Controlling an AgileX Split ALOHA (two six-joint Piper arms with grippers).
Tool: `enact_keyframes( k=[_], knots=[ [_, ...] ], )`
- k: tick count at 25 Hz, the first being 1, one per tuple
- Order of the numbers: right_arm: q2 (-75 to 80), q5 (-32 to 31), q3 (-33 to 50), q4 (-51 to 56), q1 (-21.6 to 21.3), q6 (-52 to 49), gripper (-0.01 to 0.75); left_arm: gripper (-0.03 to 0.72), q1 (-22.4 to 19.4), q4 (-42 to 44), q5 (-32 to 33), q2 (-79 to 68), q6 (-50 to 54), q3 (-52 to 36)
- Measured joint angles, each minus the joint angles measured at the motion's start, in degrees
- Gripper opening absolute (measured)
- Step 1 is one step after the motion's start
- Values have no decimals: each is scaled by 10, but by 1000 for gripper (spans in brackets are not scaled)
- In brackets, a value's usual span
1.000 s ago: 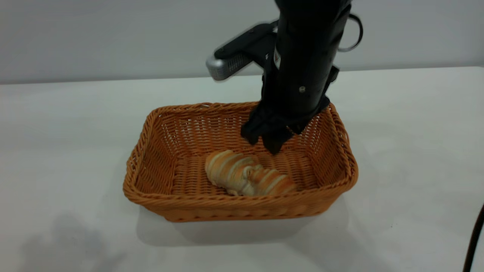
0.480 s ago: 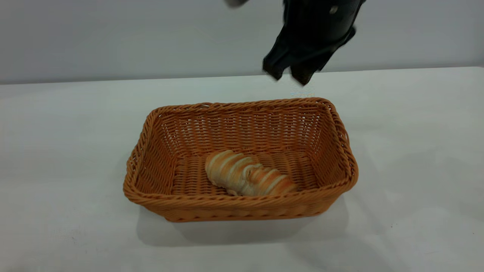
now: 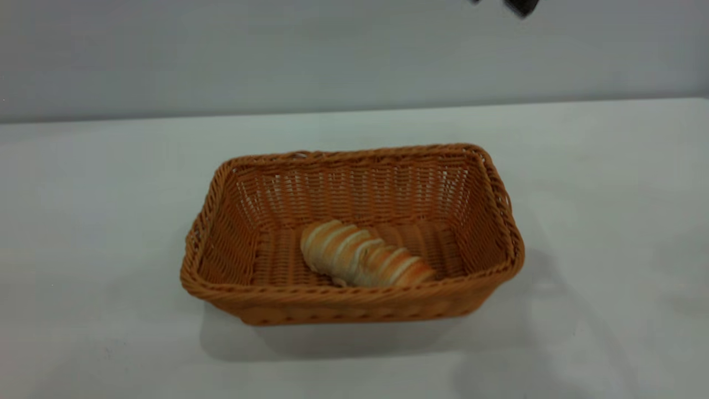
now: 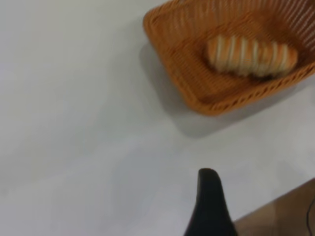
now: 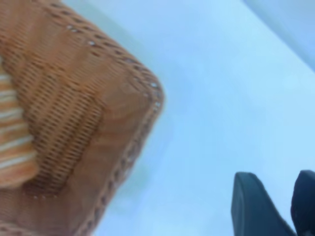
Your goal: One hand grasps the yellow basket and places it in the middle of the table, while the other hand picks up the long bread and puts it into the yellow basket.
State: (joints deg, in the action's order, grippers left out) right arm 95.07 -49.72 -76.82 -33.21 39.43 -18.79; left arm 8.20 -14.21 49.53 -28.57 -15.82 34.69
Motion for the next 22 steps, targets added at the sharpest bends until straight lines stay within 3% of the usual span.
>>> enact_keyframes(
  k=[11, 22],
  knots=[
    [-144, -88, 0, 0, 0, -1, 237, 584, 0, 105, 94, 131, 121, -37],
    [-321, -129, 61, 2, 0, -1, 237, 584, 0, 133, 164, 253, 139, -41]
  ],
)
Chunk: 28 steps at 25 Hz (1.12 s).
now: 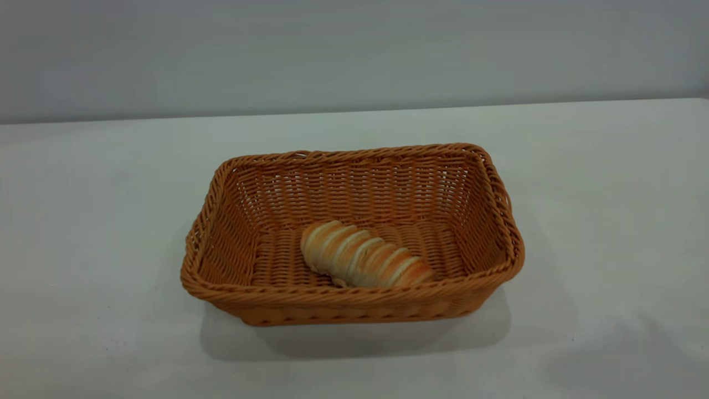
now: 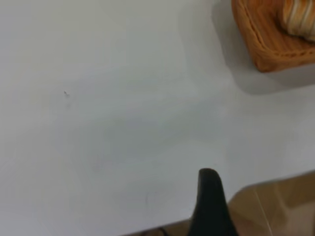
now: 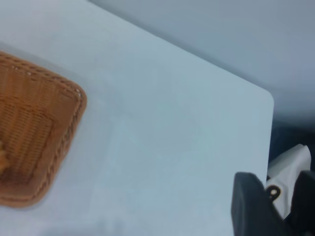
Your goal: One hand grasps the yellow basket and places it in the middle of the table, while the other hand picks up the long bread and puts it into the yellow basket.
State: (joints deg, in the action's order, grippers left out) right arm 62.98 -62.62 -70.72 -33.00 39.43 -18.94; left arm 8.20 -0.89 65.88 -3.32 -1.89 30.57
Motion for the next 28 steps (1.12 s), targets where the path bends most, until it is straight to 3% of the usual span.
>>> enact_keyframes(
  k=[20, 28],
  knots=[
    [-446, -11, 306, 95, 0, -24, 238, 584, 0, 16, -5, 46, 10, -25],
    [-587, -17, 381, 153, 0, 15, 238, 584, 0, 16, -6, 46, 10, -25]
  ],
)
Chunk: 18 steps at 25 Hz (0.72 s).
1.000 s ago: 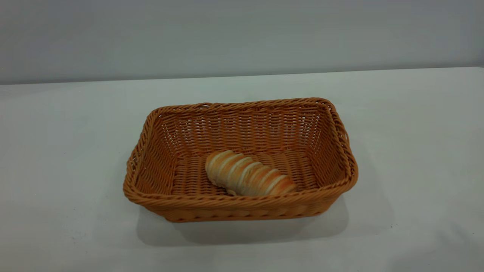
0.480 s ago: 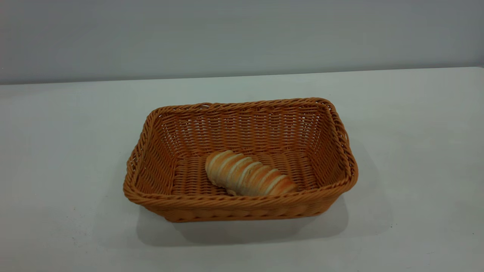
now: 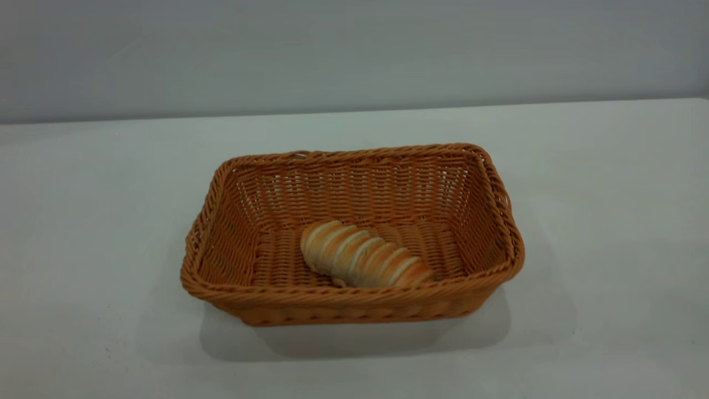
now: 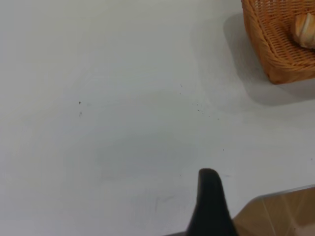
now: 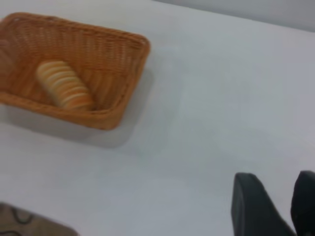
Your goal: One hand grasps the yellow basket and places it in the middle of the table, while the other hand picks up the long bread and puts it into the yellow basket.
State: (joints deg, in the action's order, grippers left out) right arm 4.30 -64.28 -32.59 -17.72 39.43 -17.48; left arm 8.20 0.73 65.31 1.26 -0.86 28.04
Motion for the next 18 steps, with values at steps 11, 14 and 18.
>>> enact_keyframes(
  k=[11, 14, 18],
  knots=[
    [-46, -9, 51, 121, 0, 130, 238, 584, 0, 0, 0, 0, 1, 0],
    [-46, -9, 52, 127, 0, 138, 238, 584, 0, 0, 0, 0, 1, -1],
    [-46, -9, 52, 129, 0, 139, 238, 584, 0, 0, 0, 0, 1, -1]
  ],
)
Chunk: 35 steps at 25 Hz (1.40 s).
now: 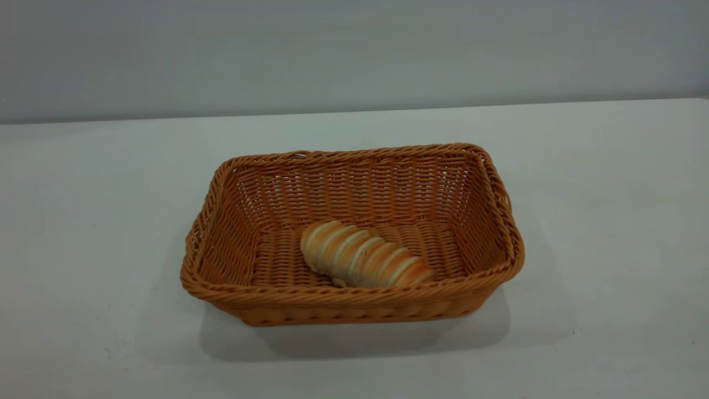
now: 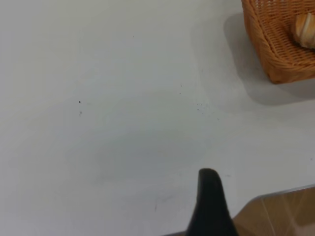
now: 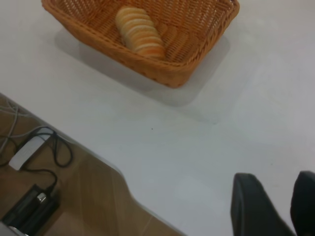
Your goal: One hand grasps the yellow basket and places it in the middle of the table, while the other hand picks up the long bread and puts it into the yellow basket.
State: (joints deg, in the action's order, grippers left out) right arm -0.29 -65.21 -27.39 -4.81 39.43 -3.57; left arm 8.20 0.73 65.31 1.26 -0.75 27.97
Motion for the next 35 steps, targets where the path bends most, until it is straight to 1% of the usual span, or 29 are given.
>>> enact_keyframes(
  k=[20, 22, 24, 27, 31, 35],
  knots=[
    [0, 0, 0, 1, 0, 1, 238, 584, 0, 0, 0, 0, 0, 0],
    [0, 0, 0, 2, -5, 1, 238, 584, 0, 0, 0, 0, 0, 0],
    [0, 0, 0, 2, -26, 1, 238, 584, 0, 0, 0, 0, 0, 0],
    [0, 0, 0, 3, -71, 1, 238, 584, 0, 0, 0, 0, 0, 0],
    [-3, 0, 0, 3, -149, 1, 238, 584, -7, 0, 0, 0, 0, 0],
    [-6, 0, 0, 3, -238, 1, 238, 584, -39, 0, 0, 0, 0, 0]
  ],
)
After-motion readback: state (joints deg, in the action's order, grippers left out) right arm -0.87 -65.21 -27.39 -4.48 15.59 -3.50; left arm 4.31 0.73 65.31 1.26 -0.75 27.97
